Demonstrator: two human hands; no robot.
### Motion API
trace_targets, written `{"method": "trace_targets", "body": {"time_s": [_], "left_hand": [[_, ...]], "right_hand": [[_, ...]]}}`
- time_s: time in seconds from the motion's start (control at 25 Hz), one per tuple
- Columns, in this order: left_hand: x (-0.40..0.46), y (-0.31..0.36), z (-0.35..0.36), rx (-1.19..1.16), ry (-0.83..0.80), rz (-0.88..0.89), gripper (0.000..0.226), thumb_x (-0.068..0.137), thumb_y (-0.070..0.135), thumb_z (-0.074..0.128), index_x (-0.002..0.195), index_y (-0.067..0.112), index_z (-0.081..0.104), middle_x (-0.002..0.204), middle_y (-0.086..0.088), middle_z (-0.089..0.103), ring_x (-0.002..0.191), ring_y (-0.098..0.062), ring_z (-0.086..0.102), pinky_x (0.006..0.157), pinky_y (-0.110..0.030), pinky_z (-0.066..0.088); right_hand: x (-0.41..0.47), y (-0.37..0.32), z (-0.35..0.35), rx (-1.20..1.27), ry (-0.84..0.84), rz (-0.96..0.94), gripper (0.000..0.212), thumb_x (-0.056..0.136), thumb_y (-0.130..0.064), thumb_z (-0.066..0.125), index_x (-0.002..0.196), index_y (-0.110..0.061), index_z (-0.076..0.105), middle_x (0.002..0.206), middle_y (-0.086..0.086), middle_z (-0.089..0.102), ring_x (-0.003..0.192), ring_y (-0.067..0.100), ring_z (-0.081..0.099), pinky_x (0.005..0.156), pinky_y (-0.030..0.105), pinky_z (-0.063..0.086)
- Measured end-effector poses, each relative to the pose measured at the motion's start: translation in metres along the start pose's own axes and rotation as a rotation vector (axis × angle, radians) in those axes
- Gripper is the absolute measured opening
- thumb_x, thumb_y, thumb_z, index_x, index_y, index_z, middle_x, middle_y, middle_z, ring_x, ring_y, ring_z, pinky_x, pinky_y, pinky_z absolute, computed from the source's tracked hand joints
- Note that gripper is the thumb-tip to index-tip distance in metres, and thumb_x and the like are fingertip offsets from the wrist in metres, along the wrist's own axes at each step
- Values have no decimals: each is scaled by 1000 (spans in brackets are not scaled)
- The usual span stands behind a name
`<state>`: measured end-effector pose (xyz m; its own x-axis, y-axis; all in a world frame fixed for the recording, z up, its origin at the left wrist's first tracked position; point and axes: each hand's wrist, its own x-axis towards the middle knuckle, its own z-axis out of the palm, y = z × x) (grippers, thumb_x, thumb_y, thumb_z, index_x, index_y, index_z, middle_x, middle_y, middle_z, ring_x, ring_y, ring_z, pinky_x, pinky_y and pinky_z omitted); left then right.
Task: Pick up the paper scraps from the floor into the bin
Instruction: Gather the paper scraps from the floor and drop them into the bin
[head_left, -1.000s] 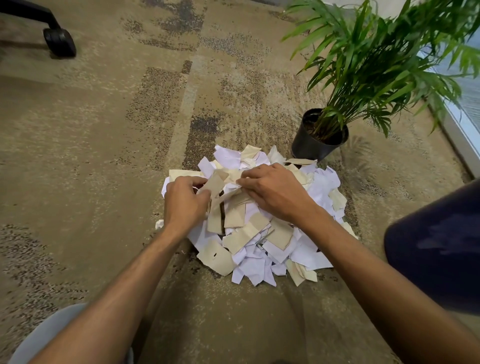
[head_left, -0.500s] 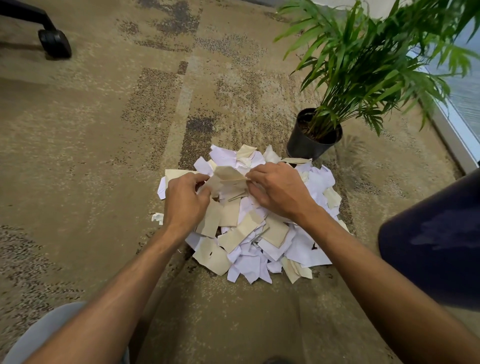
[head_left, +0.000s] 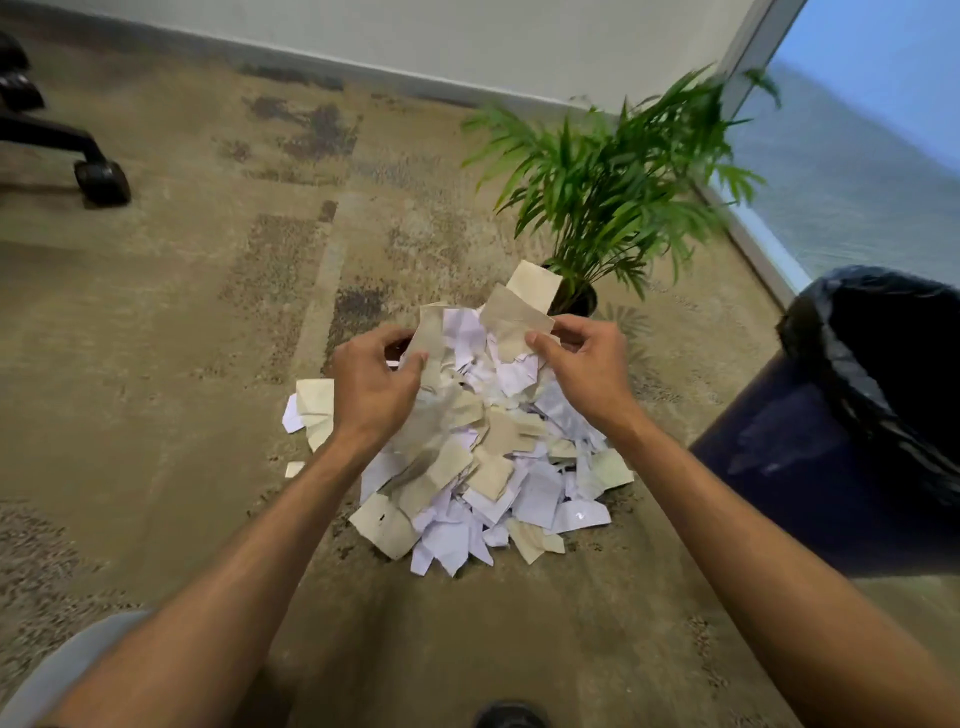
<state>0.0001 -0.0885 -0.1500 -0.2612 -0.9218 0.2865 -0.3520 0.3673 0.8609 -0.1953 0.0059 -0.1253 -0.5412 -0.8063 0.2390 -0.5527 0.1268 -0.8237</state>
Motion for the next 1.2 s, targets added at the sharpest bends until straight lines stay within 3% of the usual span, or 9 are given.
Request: {"method": "trace_targets", "body": {"time_s": [0.08, 0.2, 0.32, 0.68, 0.8, 0.88, 0.96, 1.08, 1.2], "left_hand": [[3, 31, 3, -57, 2, 14, 26, 80, 12, 71, 106, 10, 74, 94, 1, 74, 77, -6, 64, 76, -24, 54], [4, 82, 10, -132, 10, 37, 24, 80, 13, 70, 104, 13, 74, 89, 6, 73, 71, 2, 62, 72, -20, 54], [-2, 133, 22, -213, -4, 75, 25, 80, 10, 69, 104, 15, 74, 85, 11, 69, 66, 12, 60, 68, -15, 54], [-30, 288, 126, -327, -212, 131, 11, 72, 11, 71, 80, 9, 77, 73, -3, 73, 69, -15, 67, 66, -30, 55], [-38, 326, 180, -185, -338, 212, 5, 58, 8, 59, 55, 9, 63, 50, -2, 53, 49, -20, 48, 49, -35, 44], [-48, 342, 209, -71, -443, 263, 13, 57, 2, 55, 50, 10, 48, 49, -4, 39, 47, -21, 35, 44, -32, 30], [-60, 348, 232, 56, -548, 322, 26, 68, -1, 59, 53, 10, 40, 53, -5, 39, 54, -25, 42, 46, -30, 31], [-73, 351, 253, 247, -687, 390, 22, 79, 2, 62, 69, 9, 43, 76, -11, 55, 78, -32, 58, 57, -35, 40], [-81, 341, 268, 391, -840, 423, 18, 82, 8, 64, 83, 9, 46, 85, -11, 51, 91, -33, 60, 59, -36, 41]], "right_hand": [[-3, -15, -20, 41, 51, 3, 20, 86, -24, 71, 78, -6, 72, 74, 14, 70, 67, 33, 63, 60, 41, 49], [-9, -43, -59, 53, 143, -9, 10, 86, -19, 73, 75, -20, 72, 71, -2, 71, 63, 18, 65, 58, 36, 49], [-17, -65, -108, 44, 243, -14, 6, 84, -17, 74, 88, -16, 77, 77, -6, 74, 72, 15, 70, 65, 40, 56], [-42, -63, -274, -162, 517, 134, 7, 78, -19, 75, 80, -12, 77, 75, -2, 74, 59, -1, 62, 58, 18, 47], [-52, -48, -309, -246, 572, 195, 8, 77, -17, 74, 83, -13, 77, 76, 0, 73, 65, 4, 63, 57, 17, 45], [-58, -34, -324, -308, 559, 231, 6, 77, -14, 73, 80, -11, 77, 73, 4, 72, 65, 10, 63, 59, 24, 47], [-60, -16, -331, -416, 476, 294, 9, 76, -12, 72, 69, -7, 73, 62, 7, 66, 55, 12, 55, 53, 26, 41], [-59, 10, -333, -564, 302, 400, 21, 75, -9, 70, 55, -5, 64, 48, 2, 48, 44, 12, 40, 45, 25, 32], [-62, 32, -330, -648, 155, 497, 19, 74, -12, 72, 59, -3, 65, 50, 3, 47, 49, 16, 43, 48, 26, 34]]}}
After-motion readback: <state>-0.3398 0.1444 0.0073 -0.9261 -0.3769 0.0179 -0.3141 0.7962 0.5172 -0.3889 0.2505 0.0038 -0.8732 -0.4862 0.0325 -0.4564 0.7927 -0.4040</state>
